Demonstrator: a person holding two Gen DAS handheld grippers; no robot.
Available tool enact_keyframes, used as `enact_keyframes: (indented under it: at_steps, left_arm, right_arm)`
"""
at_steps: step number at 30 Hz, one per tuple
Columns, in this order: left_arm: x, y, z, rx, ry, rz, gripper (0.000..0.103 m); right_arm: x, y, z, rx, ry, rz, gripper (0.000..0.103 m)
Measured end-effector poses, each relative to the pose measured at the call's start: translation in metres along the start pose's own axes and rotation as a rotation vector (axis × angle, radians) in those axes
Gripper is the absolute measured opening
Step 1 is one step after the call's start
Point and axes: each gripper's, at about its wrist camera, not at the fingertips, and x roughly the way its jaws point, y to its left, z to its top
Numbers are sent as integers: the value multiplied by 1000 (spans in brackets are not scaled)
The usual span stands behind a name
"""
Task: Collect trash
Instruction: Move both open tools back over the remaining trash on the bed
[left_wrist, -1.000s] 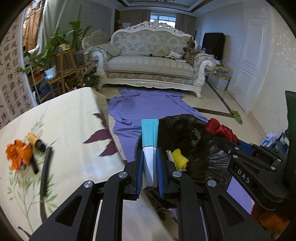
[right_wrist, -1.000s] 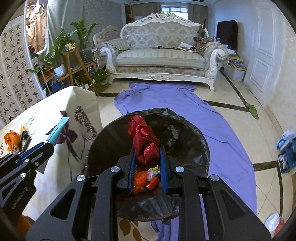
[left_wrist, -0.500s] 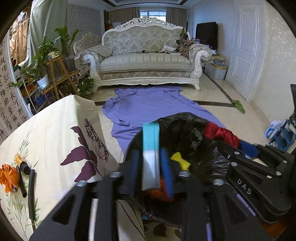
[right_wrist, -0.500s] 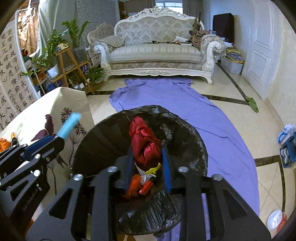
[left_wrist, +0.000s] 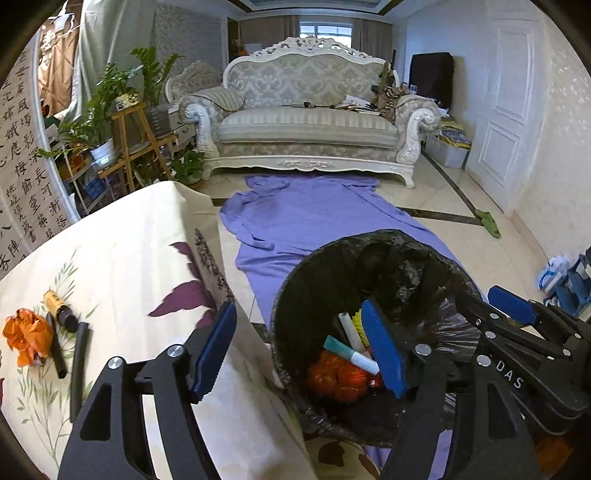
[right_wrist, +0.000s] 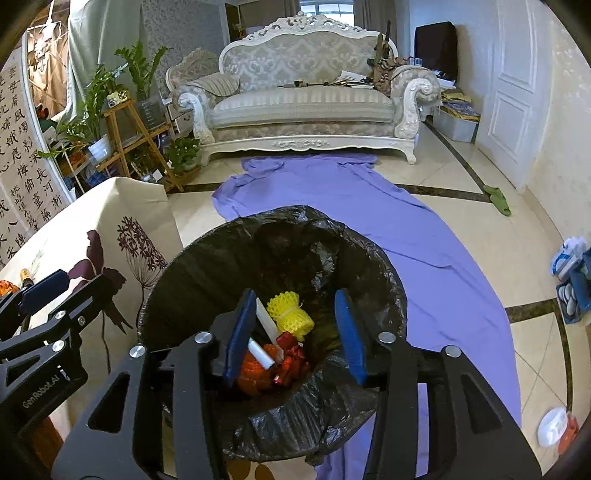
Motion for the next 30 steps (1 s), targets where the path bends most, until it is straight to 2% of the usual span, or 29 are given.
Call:
enact_keyframes:
  at_steps: [4, 12, 30]
  left_arm:
    - [-13, 12, -4, -30, -9, 15, 70]
    - [-44, 59, -28, -122, -5, 90, 71]
    - [-101, 192, -97, -360, 27, 346, 73]
  right_arm:
    - [-7, 11, -2, -14, -3, 19, 50]
    - [-16, 52, -6, -64, 7, 92, 52]
    - [-35, 216, -25, -309, 42, 327, 52]
